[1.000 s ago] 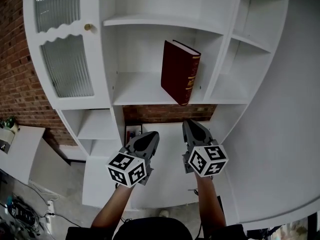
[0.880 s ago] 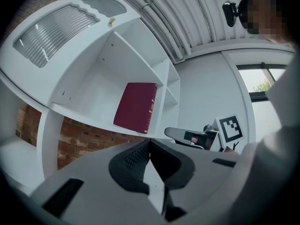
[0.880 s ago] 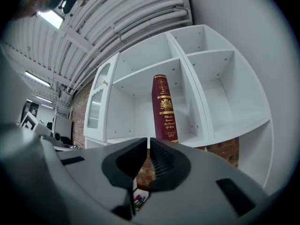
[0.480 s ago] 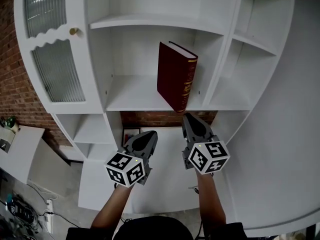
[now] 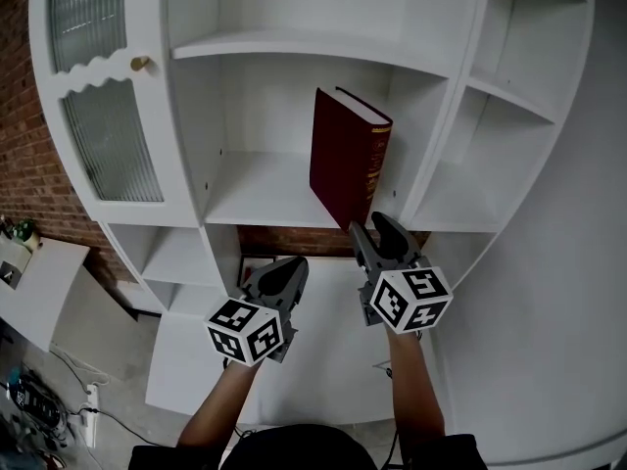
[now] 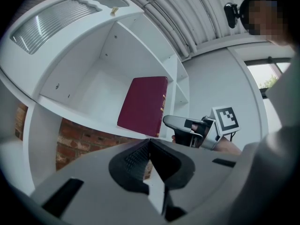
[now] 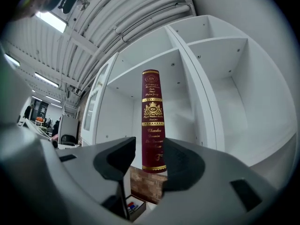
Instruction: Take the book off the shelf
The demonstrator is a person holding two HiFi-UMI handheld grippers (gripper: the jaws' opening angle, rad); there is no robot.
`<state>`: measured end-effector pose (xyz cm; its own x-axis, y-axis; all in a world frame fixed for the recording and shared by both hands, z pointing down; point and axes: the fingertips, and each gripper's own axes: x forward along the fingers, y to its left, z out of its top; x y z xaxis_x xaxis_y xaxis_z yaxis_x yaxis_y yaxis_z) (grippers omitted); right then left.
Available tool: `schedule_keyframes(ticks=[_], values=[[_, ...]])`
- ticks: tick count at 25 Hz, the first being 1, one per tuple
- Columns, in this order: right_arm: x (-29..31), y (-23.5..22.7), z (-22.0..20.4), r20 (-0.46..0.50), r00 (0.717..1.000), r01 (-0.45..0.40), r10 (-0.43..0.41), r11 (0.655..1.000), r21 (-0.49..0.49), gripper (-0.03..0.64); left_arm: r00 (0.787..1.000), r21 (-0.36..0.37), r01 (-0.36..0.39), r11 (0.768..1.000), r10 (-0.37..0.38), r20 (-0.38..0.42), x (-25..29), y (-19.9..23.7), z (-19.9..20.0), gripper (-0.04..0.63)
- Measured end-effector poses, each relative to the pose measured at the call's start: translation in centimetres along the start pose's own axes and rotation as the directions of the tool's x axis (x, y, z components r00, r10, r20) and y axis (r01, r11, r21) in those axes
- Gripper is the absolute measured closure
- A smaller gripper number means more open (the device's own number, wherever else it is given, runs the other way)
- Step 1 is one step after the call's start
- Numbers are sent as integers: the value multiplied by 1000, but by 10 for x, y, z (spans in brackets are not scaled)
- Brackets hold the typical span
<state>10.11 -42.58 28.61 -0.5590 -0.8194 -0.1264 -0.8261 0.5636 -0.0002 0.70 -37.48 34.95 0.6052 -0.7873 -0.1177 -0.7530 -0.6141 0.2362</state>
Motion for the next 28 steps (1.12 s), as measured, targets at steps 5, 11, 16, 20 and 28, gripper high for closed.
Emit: schedule_keyframes(ticks=[5, 11, 16, 20, 28], values=[[13, -9, 2, -14, 999, 32, -32, 999, -30, 353, 1000, -2, -20, 1000, 20, 4, 6, 6, 1, 578], [34, -13, 2, -40, 999, 26, -29, 998, -58, 341, 999, -4, -47, 999, 47, 4, 10, 15, 0, 578], [51, -13, -2, -55, 998, 19, -22, 998, -56, 337, 998, -10, -70, 997, 70, 1, 8, 25, -2, 578], [61, -13, -2, -56, 998, 21, -24, 998, -58, 337, 996, -11, -91, 996, 91, 2, 6, 34, -1, 578], [74, -11, -4, -89, 995, 35, -42, 996, -87, 337, 992, -18, -123, 992, 123, 27, 0, 49, 7, 578]])
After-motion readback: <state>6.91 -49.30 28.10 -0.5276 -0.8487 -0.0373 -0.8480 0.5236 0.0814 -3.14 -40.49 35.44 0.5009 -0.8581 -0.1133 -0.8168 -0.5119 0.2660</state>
